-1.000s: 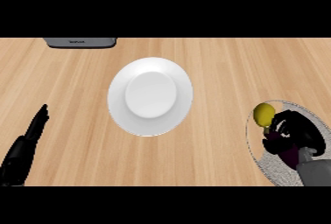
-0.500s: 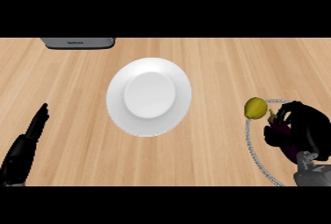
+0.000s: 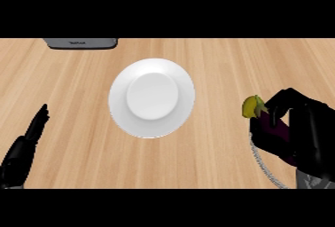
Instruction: Pick the eggplant from the placemat and place it in the plate
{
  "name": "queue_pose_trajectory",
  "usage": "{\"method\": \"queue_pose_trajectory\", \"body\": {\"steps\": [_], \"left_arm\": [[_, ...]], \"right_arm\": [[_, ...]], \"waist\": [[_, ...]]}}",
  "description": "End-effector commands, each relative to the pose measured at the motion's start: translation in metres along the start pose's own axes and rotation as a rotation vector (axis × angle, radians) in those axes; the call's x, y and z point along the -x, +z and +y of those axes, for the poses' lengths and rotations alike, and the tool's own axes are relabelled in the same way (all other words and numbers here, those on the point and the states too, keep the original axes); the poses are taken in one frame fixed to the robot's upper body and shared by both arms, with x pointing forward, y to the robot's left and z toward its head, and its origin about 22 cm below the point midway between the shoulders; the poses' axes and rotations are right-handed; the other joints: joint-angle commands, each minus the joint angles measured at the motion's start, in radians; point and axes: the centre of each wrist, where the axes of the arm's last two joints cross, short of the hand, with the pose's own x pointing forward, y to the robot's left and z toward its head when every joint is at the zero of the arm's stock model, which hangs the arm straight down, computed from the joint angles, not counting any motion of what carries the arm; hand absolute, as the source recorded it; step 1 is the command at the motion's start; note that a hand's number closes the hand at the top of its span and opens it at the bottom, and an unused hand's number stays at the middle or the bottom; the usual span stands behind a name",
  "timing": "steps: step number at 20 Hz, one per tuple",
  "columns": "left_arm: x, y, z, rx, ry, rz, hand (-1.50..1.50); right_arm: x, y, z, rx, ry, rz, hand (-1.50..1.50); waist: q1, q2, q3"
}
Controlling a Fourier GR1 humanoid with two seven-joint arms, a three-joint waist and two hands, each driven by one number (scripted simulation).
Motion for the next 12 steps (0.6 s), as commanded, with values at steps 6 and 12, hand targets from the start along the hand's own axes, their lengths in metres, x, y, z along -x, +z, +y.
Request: {"method": "queue_pose_trajectory", "body": {"steps": [6, 12], "left_arm": [[-0.005, -0.004, -0.014, 0.014, 0.018, -0.017, 0.00], [0.000, 0.001, -0.011, 0.019, 0.001, -0.020, 0.00]], "right_arm": [[-0.093, -0.009, -0.013, -0.059, -0.133, -0.164, 1.50], [-0.162, -0.036, 0.026, -0.079, -0.184, -0.137, 1.50]], "waist": [[0.009, 0.004, 0.000], [0.024, 0.007, 0.000]]}}
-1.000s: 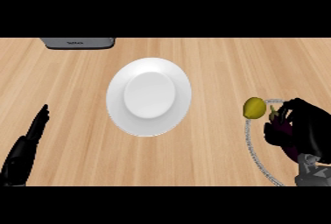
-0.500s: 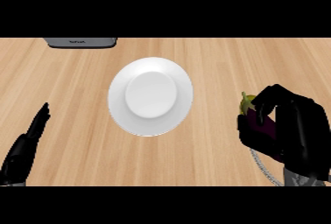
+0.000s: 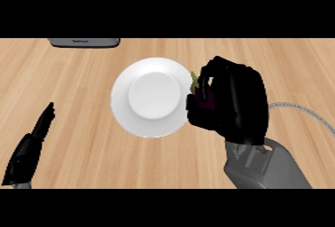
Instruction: Pick the eggplant from the placemat and place it in the plate
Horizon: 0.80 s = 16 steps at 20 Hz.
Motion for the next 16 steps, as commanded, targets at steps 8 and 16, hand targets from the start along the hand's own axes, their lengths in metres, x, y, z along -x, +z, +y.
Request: {"method": "queue_pose_trajectory", "body": {"steps": [8, 16], "left_arm": [[-0.006, -0.018, 0.003, 0.007, -0.007, -0.004, 0.00], [-0.007, -0.011, 0.001, 0.029, 0.011, -0.022, 0.00]], "right_arm": [[-0.038, -0.069, 0.066, -0.172, -0.059, 0.077, 1.50], [-0.033, -0.073, 0.130, -0.254, -0.007, 0.137, 1.50]], "waist": [[0.013, 0.006, 0.001], [0.048, 0.010, 0.000]]}}
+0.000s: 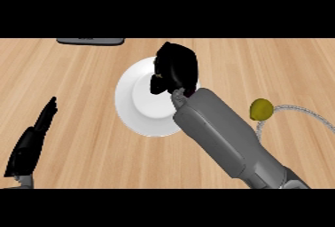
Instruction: Pick the eggplant from the placemat and place it in the plate
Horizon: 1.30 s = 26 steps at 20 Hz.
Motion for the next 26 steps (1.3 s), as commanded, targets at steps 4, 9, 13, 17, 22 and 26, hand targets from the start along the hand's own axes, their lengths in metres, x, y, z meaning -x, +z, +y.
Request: {"method": "queue_pose_trajectory", "body": {"steps": [4, 9, 13, 17, 22, 26], "left_arm": [[-0.008, -0.013, 0.002, 0.019, 0.005, -0.027, 0.00], [-0.002, -0.013, 0.003, 0.018, -0.002, -0.027, 0.00], [-0.002, -0.010, -0.002, 0.009, -0.005, -0.021, 0.00], [-0.009, -0.003, -0.010, 0.010, 0.004, -0.019, 0.00], [0.009, 0.011, 0.008, -0.005, 0.001, 0.017, 0.00], [0.006, 0.009, -0.009, -0.044, 0.002, 0.031, 0.00]], "right_arm": [[0.036, -0.016, 0.028, -0.002, -0.227, 0.145, 1.50], [0.037, -0.025, 0.046, -0.018, -0.162, 0.222, -1.50], [0.021, -0.034, 0.035, 0.032, -0.237, 0.177, -1.50], [0.023, -0.028, 0.033, 0.201, -0.411, 0.127, -1.50], [0.035, -0.021, 0.039, 0.331, -0.520, 0.217, -1.50], [0.059, -0.021, 0.022, 0.385, -0.657, 0.227, -1.50]], "waist": [[0.024, 0.012, 0.001], [0.031, 0.009, 0.000], [0.029, 0.008, 0.000], [0.016, 0.004, 0.001], [-0.016, -0.008, 0.000], [-0.048, -0.010, 0.002]]}}
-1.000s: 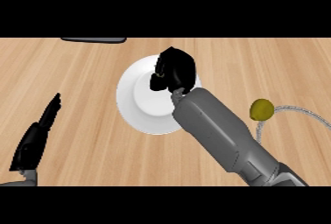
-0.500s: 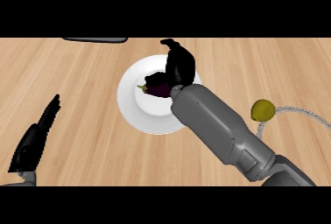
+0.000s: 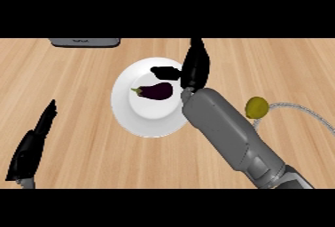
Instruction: Pick the eggplant from the placemat and place it in the plate
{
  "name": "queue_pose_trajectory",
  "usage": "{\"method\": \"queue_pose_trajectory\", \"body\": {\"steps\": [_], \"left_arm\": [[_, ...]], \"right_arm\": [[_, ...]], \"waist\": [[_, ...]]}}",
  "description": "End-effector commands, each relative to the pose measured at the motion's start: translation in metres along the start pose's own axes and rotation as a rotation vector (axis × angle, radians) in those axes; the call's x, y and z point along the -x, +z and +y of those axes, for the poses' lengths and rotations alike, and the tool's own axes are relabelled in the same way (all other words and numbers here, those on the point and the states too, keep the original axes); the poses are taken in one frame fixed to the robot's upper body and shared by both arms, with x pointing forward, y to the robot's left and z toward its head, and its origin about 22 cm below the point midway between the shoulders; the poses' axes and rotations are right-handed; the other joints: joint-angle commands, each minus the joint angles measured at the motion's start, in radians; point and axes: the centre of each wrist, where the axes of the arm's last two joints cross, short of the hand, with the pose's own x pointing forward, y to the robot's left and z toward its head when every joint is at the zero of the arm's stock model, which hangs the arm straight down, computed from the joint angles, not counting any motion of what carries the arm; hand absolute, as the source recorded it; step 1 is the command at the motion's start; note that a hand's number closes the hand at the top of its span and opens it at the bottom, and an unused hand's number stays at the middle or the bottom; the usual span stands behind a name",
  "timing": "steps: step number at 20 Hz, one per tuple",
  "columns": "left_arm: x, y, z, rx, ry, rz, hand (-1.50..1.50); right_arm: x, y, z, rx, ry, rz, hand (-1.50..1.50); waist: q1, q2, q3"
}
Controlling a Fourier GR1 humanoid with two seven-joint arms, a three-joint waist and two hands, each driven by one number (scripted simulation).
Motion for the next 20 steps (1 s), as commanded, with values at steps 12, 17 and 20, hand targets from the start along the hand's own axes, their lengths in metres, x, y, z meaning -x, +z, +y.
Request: {"method": "queue_pose_trajectory", "body": {"steps": [12, 17, 20], "left_arm": [[0.001, 0.008, 0.005, -0.017, 0.005, 0.008, 0.00], [-0.007, 0.009, 0.004, -0.022, -0.012, -0.001, 0.00], [0.009, 0.017, -0.008, -0.011, -0.001, 0.025, 0.00]], "right_arm": [[0.108, 0.007, -0.149, 0.083, -0.203, -0.144, -1.50], [0.127, 0.009, -0.177, 0.093, -0.223, -0.128, -1.50], [0.159, 0.013, -0.206, 0.078, -0.210, -0.112, -1.50]], "waist": [[-0.023, -0.004, 0.000], [-0.019, -0.004, 0.000], [-0.020, -0.003, 0.000]]}}
